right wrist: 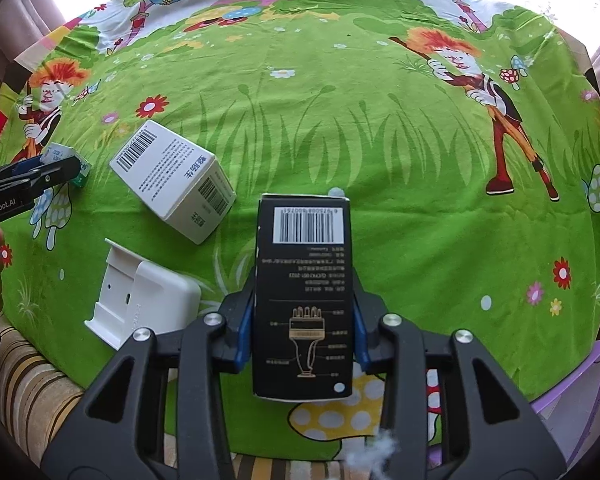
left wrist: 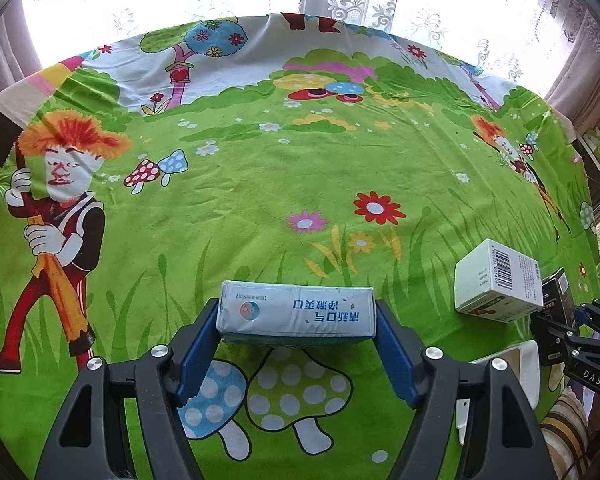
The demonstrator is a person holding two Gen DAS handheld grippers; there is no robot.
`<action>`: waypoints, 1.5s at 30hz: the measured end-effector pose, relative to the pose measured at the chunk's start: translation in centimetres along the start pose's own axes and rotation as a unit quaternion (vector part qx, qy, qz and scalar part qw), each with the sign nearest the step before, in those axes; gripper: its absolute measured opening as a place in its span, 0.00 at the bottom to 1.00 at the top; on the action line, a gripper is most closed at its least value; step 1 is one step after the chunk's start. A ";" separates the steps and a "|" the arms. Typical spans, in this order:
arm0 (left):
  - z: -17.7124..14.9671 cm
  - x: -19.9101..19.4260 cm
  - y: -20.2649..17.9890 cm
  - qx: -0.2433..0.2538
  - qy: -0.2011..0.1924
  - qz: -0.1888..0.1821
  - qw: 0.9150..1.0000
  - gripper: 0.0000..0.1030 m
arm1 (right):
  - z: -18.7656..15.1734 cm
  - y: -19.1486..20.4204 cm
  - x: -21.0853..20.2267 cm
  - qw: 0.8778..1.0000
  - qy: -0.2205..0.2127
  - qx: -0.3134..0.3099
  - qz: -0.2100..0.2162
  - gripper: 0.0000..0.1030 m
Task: Organize rigid objects
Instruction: 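Carry the teal box and black box over the storage box and open both grippers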
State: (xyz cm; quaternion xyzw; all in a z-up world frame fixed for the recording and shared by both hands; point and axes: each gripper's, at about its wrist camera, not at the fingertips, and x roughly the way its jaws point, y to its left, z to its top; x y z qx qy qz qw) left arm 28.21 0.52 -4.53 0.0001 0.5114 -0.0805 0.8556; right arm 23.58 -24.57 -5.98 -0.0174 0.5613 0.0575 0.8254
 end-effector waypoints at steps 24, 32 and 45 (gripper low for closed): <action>-4.6 -7.6 -7.7 0.010 -0.034 -0.065 0.997 0.72 | -4.6 -2.6 -4.9 0.998 -0.030 0.050 0.018 0.42; -6.9 -9.0 -13.2 0.049 -0.026 -0.096 0.994 0.72 | -8.5 -5.1 -7.4 0.996 -0.043 0.078 0.014 0.42; -10.0 -11.4 -21.9 0.118 -0.015 -0.146 0.982 0.72 | -14.9 -11.3 -11.9 0.990 -0.062 0.127 -0.014 0.42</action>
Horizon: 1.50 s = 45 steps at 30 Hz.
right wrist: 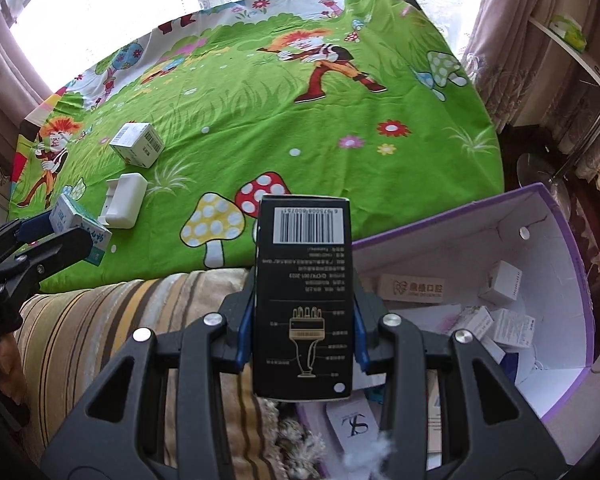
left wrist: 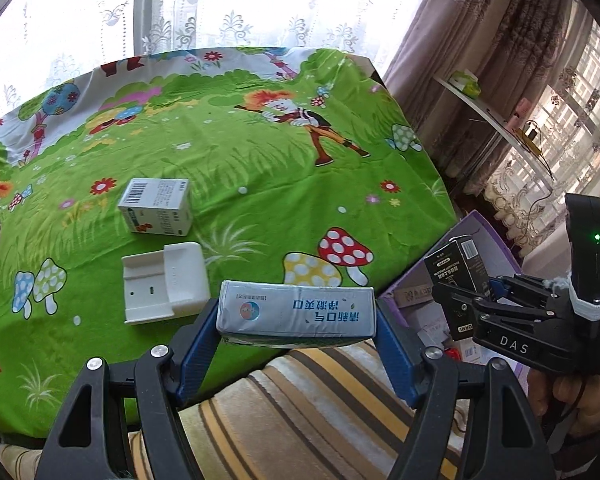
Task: Organize rigid objects
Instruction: 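Carry the teal box and black box over the storage box and open both grippers, then move both open grippers back over the bed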
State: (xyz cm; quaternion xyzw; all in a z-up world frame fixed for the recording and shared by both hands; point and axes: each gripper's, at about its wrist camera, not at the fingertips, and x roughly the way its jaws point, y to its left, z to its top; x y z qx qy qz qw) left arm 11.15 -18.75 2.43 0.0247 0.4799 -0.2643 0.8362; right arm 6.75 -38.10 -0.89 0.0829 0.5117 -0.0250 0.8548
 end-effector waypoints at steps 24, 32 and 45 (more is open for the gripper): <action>-0.9 3.4 -14.3 0.146 0.055 -0.075 0.985 0.73 | -2.2 -10.5 -4.1 0.992 -0.036 0.092 -0.080 0.42; -0.8 3.7 -14.1 0.135 0.060 -0.086 0.985 0.80 | -2.2 -11.1 -4.7 0.987 -0.063 0.105 -0.108 0.74; -0.1 3.2 -11.1 0.090 0.047 -0.068 0.993 0.80 | -1.6 -9.7 -5.5 0.989 -0.093 0.079 -0.085 0.75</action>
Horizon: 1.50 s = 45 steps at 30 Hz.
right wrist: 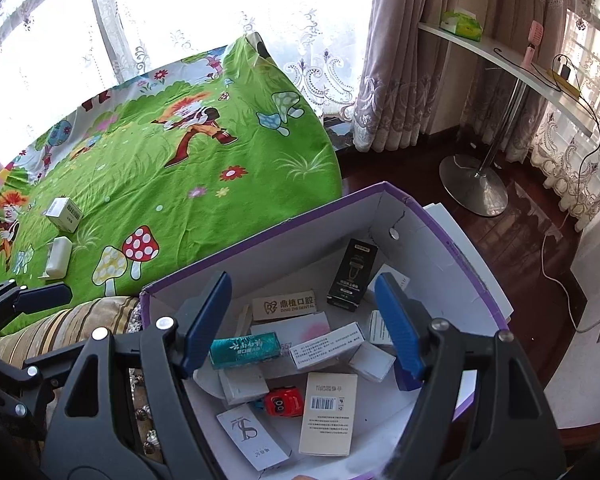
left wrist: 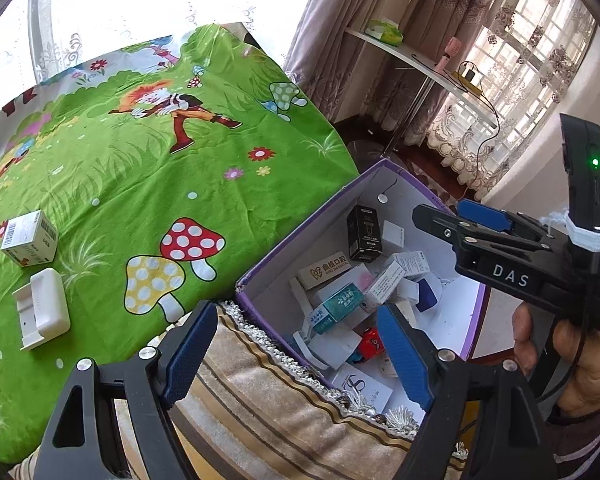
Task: Organize rigid objects
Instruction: 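Move both open grippers back over the bed, then grasp the white plastic holder with the left gripper while the right grasps the white barcode box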
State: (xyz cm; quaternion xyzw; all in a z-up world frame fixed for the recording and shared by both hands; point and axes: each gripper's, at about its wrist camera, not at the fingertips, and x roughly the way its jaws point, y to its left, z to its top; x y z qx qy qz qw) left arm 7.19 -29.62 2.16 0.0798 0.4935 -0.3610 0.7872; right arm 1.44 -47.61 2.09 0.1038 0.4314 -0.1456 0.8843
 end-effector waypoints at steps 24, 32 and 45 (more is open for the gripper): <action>-1.5 -2.7 16.9 -0.173 -0.034 0.122 0.977 0.79 | -0.4 5.5 1.5 0.997 0.014 -0.048 0.064 0.79; -1.5 -0.6 19.1 -0.182 0.002 0.137 0.974 0.66 | 0.1 7.7 2.3 0.994 0.021 -0.065 0.088 0.79; -1.4 2.4 20.1 -0.178 0.044 0.140 0.973 0.46 | 1.7 13.7 3.4 0.985 0.030 -0.125 0.119 0.79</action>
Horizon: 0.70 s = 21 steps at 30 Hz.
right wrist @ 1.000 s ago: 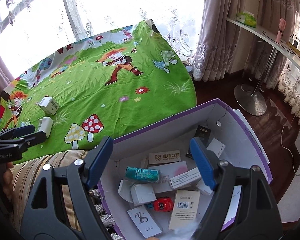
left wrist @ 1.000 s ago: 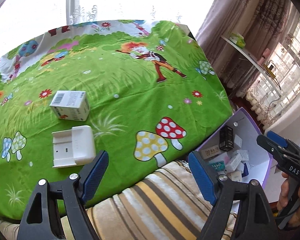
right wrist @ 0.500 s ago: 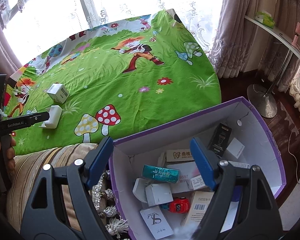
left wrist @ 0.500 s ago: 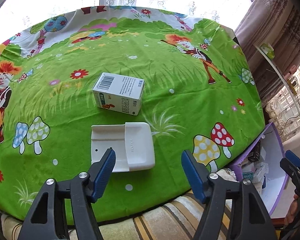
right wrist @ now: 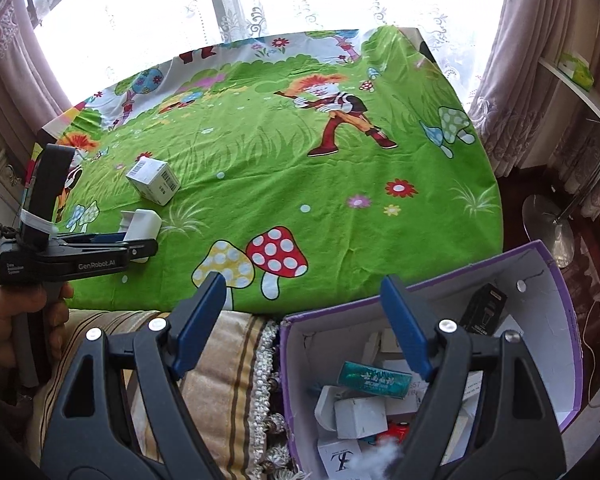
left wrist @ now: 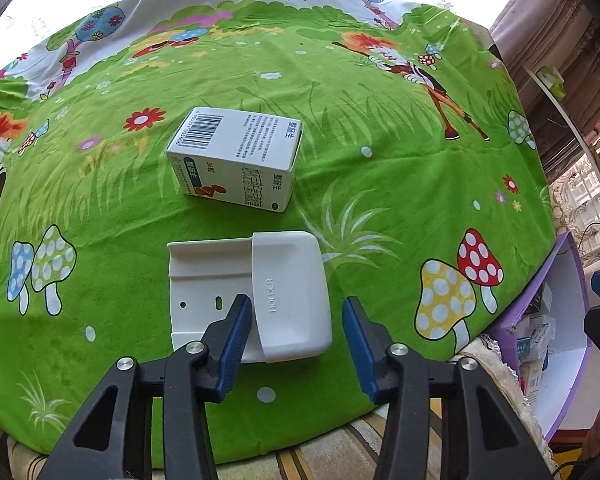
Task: Organize rigid objects
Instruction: 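Grasp the white plastic holder with the left gripper while the right grasps the white barcode box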
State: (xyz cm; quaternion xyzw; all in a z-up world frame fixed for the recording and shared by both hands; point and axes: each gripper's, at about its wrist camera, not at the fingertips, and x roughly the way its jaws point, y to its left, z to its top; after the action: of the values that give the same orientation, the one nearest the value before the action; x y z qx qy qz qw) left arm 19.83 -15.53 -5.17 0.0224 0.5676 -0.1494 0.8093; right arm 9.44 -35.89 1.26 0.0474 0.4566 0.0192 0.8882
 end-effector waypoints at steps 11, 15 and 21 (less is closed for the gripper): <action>-0.1 -1.2 2.4 -0.022 -0.026 -0.005 0.999 0.35 | 2.4 5.2 2.6 0.998 0.019 -0.059 0.028 0.79; -0.2 -2.0 4.5 -0.047 -0.040 0.001 0.998 0.34 | 3.4 7.2 3.6 0.997 0.028 -0.066 0.038 0.79; -0.1 -3.5 8.0 -0.077 -0.062 0.016 0.995 0.35 | 5.1 10.6 5.0 0.996 0.039 -0.071 0.048 0.79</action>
State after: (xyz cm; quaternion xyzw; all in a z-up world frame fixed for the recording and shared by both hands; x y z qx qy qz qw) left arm 20.81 -7.10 -3.01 -0.0398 0.5257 -0.0932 0.8446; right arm 16.58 -25.26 1.23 0.0054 0.4854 0.0958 0.8690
